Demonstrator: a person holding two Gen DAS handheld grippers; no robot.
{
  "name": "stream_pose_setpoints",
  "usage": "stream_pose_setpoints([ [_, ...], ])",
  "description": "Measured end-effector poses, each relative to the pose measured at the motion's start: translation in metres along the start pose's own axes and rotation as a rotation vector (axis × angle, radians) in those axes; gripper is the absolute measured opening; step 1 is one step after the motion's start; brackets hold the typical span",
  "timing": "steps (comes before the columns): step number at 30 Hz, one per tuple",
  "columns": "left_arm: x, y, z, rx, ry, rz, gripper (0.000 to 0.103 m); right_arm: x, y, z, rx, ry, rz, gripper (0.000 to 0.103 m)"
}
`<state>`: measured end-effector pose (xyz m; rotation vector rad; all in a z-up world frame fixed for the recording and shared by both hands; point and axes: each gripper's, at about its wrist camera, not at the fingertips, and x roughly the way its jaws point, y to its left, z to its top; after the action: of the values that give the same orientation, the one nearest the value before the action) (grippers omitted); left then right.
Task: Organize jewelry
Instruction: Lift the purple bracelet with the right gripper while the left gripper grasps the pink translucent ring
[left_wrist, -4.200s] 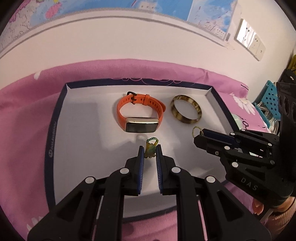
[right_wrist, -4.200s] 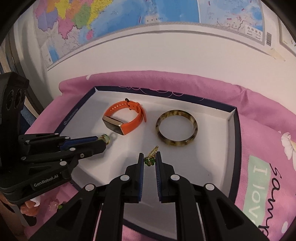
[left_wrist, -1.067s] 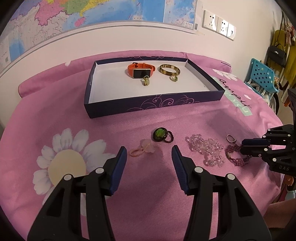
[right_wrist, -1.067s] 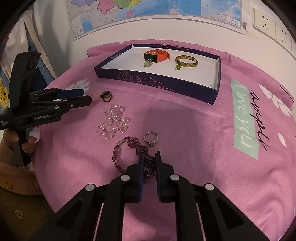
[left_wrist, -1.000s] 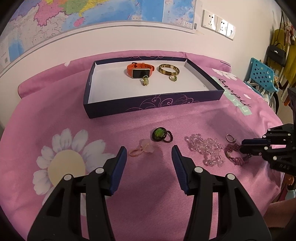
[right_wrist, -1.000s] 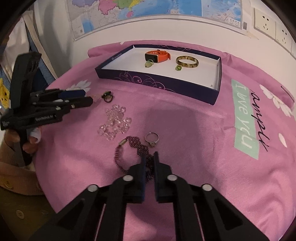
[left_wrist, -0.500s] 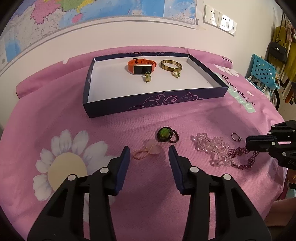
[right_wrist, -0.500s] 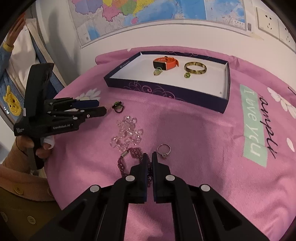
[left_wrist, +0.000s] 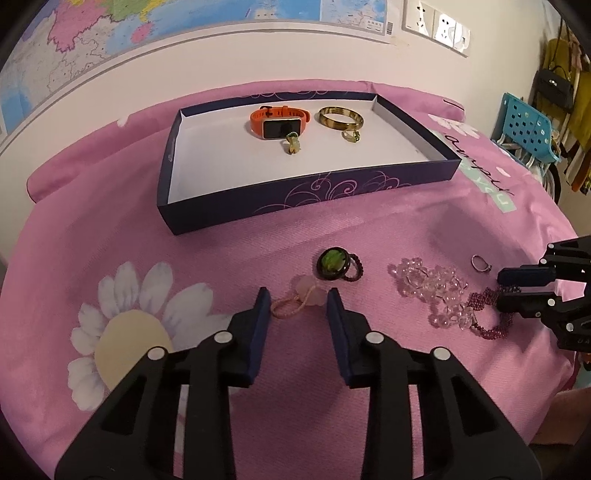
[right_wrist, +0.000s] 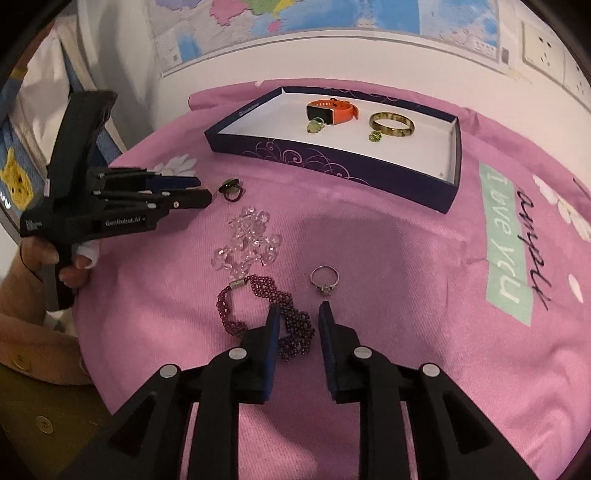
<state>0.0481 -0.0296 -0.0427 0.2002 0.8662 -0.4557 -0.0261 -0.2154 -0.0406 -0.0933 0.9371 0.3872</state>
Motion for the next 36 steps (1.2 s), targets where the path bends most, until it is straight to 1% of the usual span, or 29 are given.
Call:
stream_pose_setpoints([
  [1,0.0,-0.001,0.0,0.002,0.0,-0.002,0.027,0.0,0.002,0.0,-0.012,0.0,-0.011,0.013],
  [3,-0.001,-0.002,-0.002,0.005,-0.001,-0.003,0.024,0.0,0.003,0.0,-0.016,0.002,-0.007,0.009],
  [5,-0.003,-0.002,-0.003,0.006,-0.002,-0.003,0.022,0.001,0.004,0.0,-0.016,0.004,0.007,0.002],
  [8,-0.005,-0.003,-0.005,0.004,-0.003,-0.009,0.019,0.0,0.005,0.001,-0.013,0.008,0.016,0.001],
  [9,-0.006,-0.003,-0.005,0.004,-0.004,-0.009,0.017,-0.001,0.004,0.002,-0.003,0.005,0.039,0.001],
  [11,-0.007,-0.002,-0.006,0.0,-0.005,-0.019,0.016,-0.004,0.004,0.003,0.006,-0.006,0.051,0.001],
  [13,-0.008,-0.001,-0.006,-0.007,-0.006,-0.031,0.004,-0.007,0.004,0.005,0.014,-0.02,0.065,0.001],
  [15,-0.01,0.0,-0.006,-0.015,-0.007,-0.042,0.004,-0.01,0.003,0.008,0.025,-0.033,0.079,0.001],
  [19,-0.011,0.001,-0.006,-0.011,-0.012,-0.04,0.004,-0.013,0.002,0.013,0.033,-0.048,0.092,0.001],
  [27,-0.01,0.001,-0.003,-0.021,-0.019,-0.048,0.004,-0.017,0.003,0.021,0.032,-0.076,0.1,0.001],
  [36,-0.021,0.004,0.006,-0.04,-0.059,-0.071,0.004,-0.025,0.0,0.035,0.038,-0.121,0.108,0.001],
])
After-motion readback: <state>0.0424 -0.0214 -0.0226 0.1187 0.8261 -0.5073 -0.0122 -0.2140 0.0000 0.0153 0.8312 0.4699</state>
